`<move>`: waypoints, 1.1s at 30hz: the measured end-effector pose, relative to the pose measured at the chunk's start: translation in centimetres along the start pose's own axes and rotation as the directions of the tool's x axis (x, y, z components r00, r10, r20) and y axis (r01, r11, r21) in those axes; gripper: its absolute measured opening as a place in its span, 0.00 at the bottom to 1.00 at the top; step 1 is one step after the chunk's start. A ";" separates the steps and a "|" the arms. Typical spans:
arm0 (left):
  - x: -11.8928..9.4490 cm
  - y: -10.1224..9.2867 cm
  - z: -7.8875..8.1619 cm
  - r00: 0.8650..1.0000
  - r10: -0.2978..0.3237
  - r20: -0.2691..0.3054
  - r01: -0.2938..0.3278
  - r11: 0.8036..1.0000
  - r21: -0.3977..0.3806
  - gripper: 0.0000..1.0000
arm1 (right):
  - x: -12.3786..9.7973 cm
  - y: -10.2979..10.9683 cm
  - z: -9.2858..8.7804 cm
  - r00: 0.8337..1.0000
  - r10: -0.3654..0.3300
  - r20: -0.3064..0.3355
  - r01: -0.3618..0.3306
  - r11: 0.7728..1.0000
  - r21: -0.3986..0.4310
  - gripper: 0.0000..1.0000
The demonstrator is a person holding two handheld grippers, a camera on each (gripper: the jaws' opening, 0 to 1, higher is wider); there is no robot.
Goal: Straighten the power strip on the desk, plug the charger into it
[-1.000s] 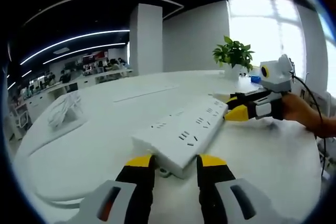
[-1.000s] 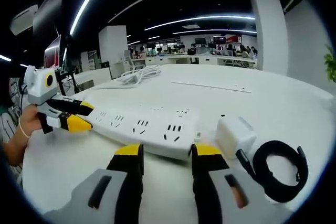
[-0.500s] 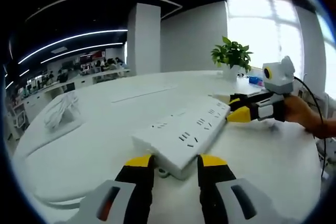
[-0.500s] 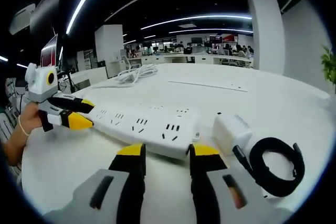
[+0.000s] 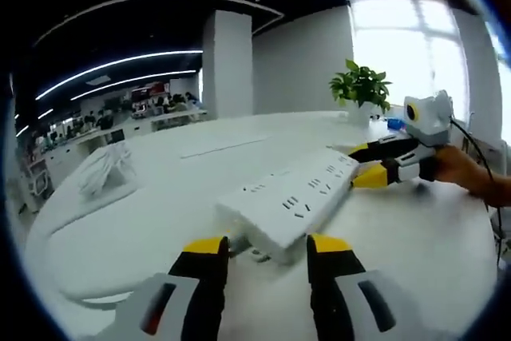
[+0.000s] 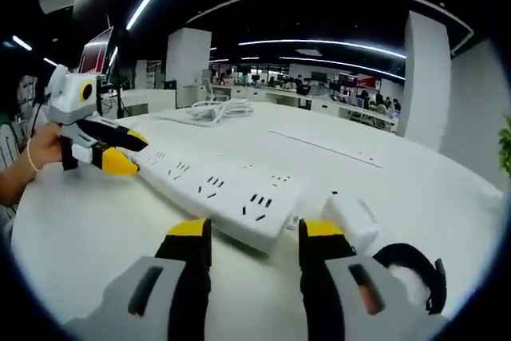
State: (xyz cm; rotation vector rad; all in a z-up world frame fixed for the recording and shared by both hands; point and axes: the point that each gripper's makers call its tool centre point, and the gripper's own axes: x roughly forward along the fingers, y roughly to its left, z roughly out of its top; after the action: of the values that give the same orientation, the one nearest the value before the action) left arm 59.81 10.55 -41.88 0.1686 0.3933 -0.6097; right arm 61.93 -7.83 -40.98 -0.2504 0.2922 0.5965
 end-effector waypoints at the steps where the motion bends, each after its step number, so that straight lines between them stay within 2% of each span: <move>1: 0.0 0.1 -0.2 1.000 0.012 -0.007 -0.012 1.000 0.006 0.45 | 0.0 -0.1 0.0 1.000 0.002 0.003 -0.002 1.000 -0.003 0.45; 8: -0.3 -0.3 0.3 0.999 0.003 0.042 -0.003 1.000 -0.005 0.43 | 0.2 -0.1 -0.1 0.998 0.050 0.021 -0.050 0.999 -0.009 0.44; 12: -0.3 -0.6 0.8 0.997 0.007 0.077 -0.008 1.000 0.022 0.35 | 0.2 -0.1 -0.2 0.998 0.065 0.019 -0.065 0.998 -0.008 0.41; 17: 0.0 -1.2 0.7 0.997 -0.019 0.081 0.018 1.000 0.019 0.29 | -0.1 -0.5 0.1 0.997 0.064 0.037 -0.065 0.998 0.024 0.40; 21: 0.0 -1.3 0.7 0.997 -0.016 0.082 0.014 1.000 0.019 0.29 | -0.2 -0.5 0.0 0.997 0.070 0.036 -0.071 0.997 0.032 0.40; 25: 0.1 -1.5 0.6 0.996 -0.024 0.084 0.023 1.000 0.014 0.27 | -0.1 0.1 -0.1 0.994 0.100 0.036 -0.102 0.994 0.048 0.33; 33: 0.1 -1.5 0.5 0.996 -0.036 0.086 0.039 0.999 -0.029 0.26 | -0.2 0.3 -0.1 0.996 0.087 0.034 -0.089 0.994 0.059 0.33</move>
State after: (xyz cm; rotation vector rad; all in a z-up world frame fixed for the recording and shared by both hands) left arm 59.14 9.14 -41.52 0.1053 0.3231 -0.6451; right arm 61.54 -7.74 -41.09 -0.1705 0.2915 0.6768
